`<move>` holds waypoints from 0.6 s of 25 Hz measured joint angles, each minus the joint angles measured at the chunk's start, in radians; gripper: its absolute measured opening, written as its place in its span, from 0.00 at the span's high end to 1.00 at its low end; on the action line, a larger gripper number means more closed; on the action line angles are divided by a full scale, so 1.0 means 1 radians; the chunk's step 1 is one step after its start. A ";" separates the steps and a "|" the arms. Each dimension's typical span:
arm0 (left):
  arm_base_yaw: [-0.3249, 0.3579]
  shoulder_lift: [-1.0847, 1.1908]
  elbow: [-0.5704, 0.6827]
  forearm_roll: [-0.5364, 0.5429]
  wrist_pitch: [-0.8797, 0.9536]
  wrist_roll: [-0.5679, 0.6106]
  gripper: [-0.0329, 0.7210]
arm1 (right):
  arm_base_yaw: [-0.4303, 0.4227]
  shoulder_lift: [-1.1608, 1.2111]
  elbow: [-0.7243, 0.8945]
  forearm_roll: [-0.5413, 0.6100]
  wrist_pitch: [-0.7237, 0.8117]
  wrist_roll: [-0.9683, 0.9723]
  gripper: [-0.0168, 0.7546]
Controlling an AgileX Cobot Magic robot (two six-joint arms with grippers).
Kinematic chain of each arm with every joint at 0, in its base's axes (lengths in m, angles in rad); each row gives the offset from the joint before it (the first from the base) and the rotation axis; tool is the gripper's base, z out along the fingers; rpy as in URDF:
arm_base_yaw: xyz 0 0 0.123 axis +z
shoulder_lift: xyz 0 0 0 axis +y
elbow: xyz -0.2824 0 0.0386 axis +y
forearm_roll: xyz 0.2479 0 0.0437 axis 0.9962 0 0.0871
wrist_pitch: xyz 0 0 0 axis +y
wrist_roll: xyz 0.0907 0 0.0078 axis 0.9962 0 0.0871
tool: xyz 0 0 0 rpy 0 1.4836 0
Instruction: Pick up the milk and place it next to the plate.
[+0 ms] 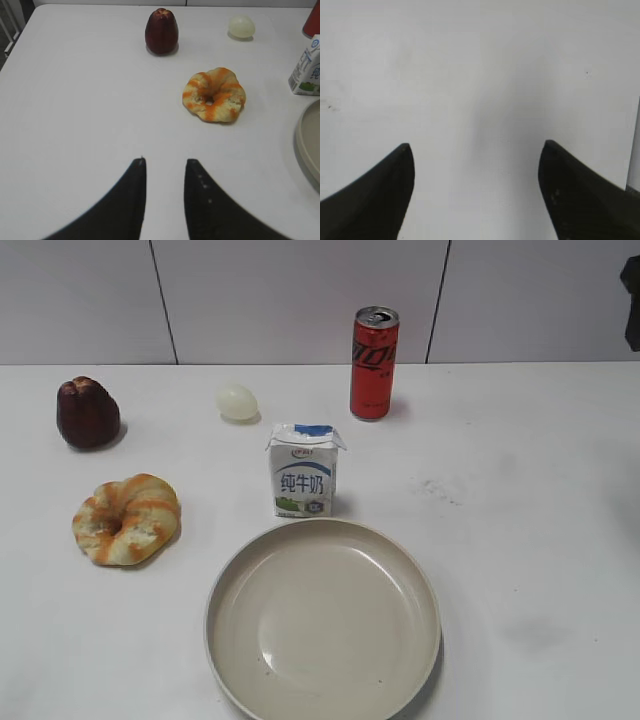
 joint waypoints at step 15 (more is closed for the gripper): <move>0.000 0.000 0.000 0.000 0.000 0.000 0.68 | 0.000 -0.762 0.915 0.037 -0.160 -0.002 0.25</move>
